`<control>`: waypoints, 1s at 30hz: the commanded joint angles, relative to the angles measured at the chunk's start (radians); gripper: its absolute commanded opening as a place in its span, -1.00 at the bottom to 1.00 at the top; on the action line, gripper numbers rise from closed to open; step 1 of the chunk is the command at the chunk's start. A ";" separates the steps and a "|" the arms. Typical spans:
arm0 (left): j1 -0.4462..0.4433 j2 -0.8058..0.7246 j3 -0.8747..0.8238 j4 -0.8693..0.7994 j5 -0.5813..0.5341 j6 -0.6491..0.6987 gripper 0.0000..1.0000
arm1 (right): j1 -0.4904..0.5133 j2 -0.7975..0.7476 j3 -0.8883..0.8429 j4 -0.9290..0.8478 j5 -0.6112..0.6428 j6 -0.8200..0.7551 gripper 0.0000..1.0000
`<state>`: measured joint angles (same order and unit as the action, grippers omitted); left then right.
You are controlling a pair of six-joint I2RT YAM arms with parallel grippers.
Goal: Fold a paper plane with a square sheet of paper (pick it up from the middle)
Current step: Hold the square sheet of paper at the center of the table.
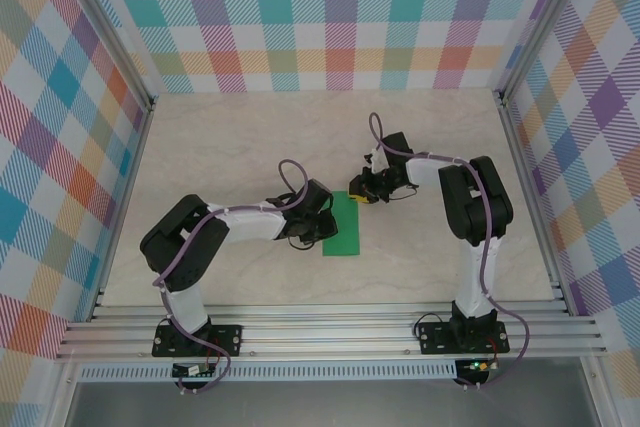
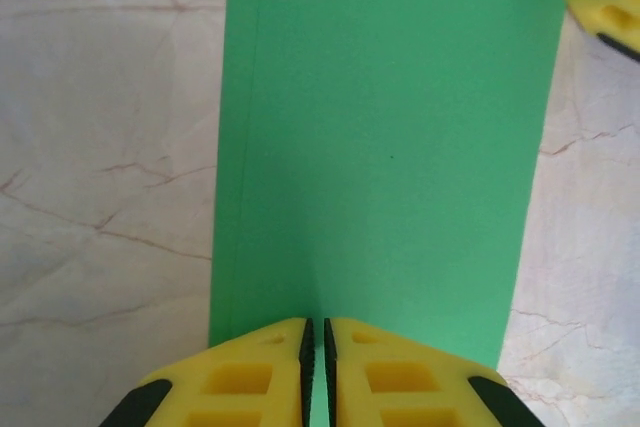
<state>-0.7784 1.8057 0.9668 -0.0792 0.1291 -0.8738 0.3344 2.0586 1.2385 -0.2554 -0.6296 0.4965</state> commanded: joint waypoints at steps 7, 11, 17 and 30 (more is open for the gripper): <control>-0.007 0.014 0.011 -0.095 -0.042 0.027 -0.71 | -0.012 0.005 0.060 -0.025 -0.032 -0.043 -0.64; -0.008 0.017 0.009 -0.094 -0.039 0.029 -0.71 | -0.015 0.030 0.043 0.004 -0.025 -0.042 -0.65; -0.009 0.020 0.011 -0.093 -0.036 0.031 -0.71 | -0.023 0.075 0.033 0.007 -0.001 -0.046 -0.65; -0.010 0.024 0.017 -0.094 -0.031 0.030 -0.71 | -0.033 0.054 0.112 -0.083 0.031 -0.060 -0.65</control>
<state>-0.7830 1.8095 0.9787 -0.1043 0.1120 -0.8585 0.3073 2.0960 1.3224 -0.3016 -0.6136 0.4580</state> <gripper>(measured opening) 0.143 0.177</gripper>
